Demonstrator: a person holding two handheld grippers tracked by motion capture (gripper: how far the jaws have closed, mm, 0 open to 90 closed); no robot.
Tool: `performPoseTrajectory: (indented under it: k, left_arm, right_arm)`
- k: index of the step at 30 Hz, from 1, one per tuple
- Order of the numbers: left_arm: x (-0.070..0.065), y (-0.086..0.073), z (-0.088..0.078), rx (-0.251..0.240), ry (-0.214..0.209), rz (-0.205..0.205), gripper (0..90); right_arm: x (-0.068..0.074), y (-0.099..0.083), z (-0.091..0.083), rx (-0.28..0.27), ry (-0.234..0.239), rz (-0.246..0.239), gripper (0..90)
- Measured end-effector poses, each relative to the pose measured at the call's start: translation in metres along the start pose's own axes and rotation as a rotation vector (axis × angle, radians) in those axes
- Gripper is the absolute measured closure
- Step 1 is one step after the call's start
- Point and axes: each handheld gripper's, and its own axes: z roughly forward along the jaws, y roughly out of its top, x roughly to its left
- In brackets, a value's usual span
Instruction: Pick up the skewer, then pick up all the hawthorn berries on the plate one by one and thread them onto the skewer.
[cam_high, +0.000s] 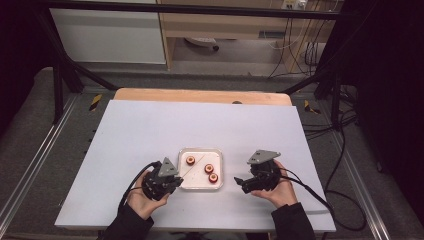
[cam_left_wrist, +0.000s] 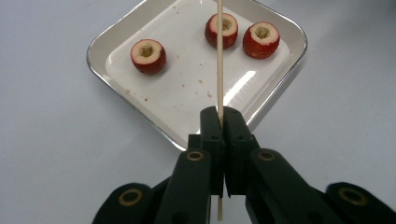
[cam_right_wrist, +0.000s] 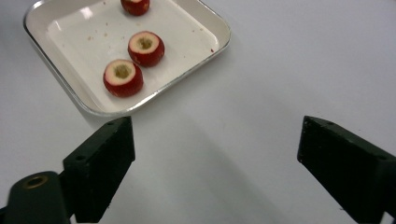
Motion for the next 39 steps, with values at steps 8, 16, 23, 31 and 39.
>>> performPoseTrajectory:
  k: [8,16,23,31,39]
  left_arm:
    - [0.009,-0.018,-0.007,-0.07,0.001,-0.03,88.2]
    - [0.013,-0.028,-0.014,-0.122,0.011,-0.046,88.2]
    - [0.016,-0.03,-0.016,-0.144,-0.005,-0.057,88.2]
    - [0.017,-0.032,-0.013,-0.135,-0.006,-0.067,88.2]
    - [0.018,-0.034,-0.01,-0.134,-0.01,-0.067,88.2]
  right_arm:
    - [0.001,0.017,0.004,0.038,0.034,0.103,4.3]
    - [0.013,0.044,0.012,0.074,0.063,0.146,2.0]
    - [0.023,0.058,0.027,0.127,0.086,0.165,2.4]
    - [0.03,0.068,0.041,0.155,0.086,0.151,3.5]
    - [0.034,0.073,0.052,0.206,0.12,0.17,9.9]
